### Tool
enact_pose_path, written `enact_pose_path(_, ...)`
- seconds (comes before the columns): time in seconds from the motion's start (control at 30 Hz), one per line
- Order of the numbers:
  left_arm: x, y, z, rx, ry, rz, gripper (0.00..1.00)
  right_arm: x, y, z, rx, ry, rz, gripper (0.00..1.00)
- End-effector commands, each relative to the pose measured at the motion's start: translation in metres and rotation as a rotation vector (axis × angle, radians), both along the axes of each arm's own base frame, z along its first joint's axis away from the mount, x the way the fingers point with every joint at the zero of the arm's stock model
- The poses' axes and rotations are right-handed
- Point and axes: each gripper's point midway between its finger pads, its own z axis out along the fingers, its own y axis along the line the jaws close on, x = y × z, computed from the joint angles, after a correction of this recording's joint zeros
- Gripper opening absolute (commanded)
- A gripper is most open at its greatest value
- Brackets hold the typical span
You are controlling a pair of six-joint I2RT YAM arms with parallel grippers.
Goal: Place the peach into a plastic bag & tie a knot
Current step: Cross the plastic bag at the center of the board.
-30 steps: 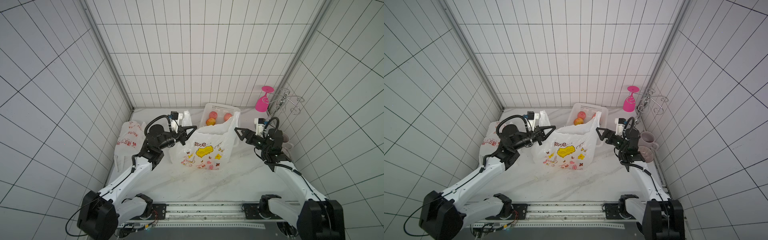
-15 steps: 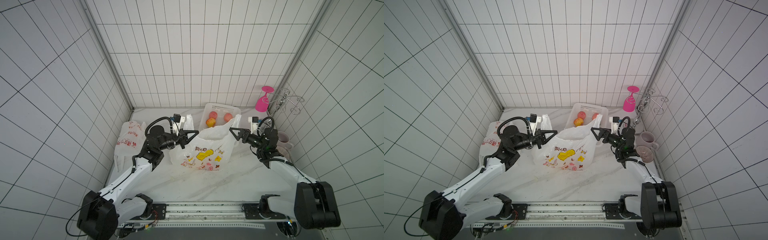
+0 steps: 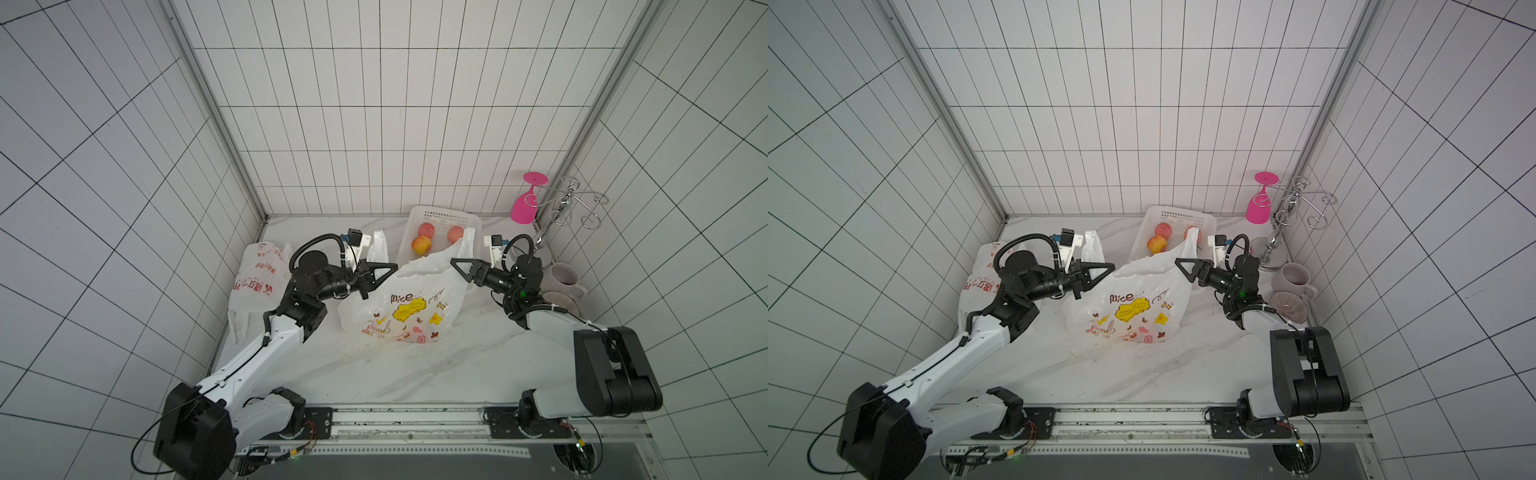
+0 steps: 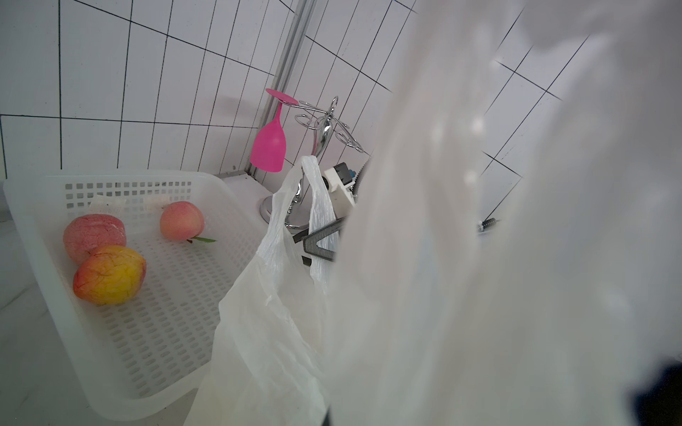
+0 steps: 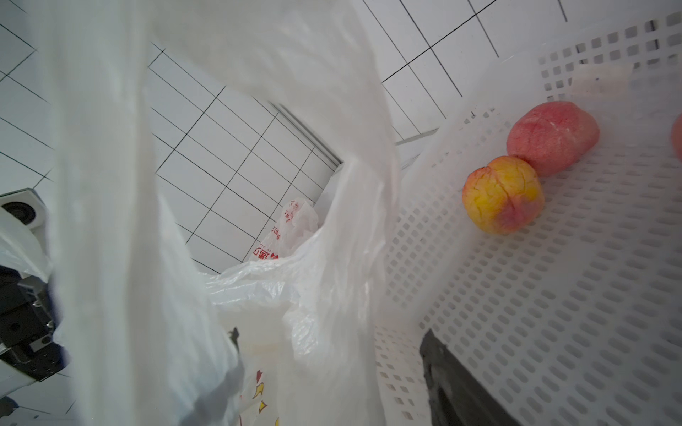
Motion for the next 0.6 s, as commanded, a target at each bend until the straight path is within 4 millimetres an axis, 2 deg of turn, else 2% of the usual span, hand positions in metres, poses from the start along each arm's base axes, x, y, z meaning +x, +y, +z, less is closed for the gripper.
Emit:
enact_pose_path(0.0,0.0,0.006,0.0,-0.002,0.005,0.015,0.0,-0.004,0.007,0.03,0.041,-0.108,0.023,0.61)
enact_pose_path(0.13,0.02,0.02,-0.008,0.018,0.061,0.136,0.0,-0.008,0.002,0.036,0.06,-0.117,-0.016,0.28)
enact_pose_path(0.17,0.026,0.024,-0.014,0.03,0.083,0.177,0.0,-0.01,0.001,0.038,0.06,-0.122,-0.023,0.24)
enact_pose_path(0.23,0.039,0.032,-0.027,0.09,0.138,0.259,0.0,-0.015,-0.002,0.047,0.038,-0.137,-0.047,0.17)
enact_pose_path(0.37,0.041,0.032,-0.039,0.186,0.228,0.257,0.0,-0.031,-0.006,0.056,-0.145,-0.126,-0.097,0.08)
enact_pose_path(0.5,0.031,0.019,-0.027,0.176,0.29,0.172,0.0,-0.059,0.001,0.048,-0.491,-0.149,-0.106,0.03)
enact_pose_path(0.57,0.024,0.008,-0.015,0.156,0.273,0.116,0.0,-0.07,0.005,0.049,-0.564,-0.167,-0.087,0.02)
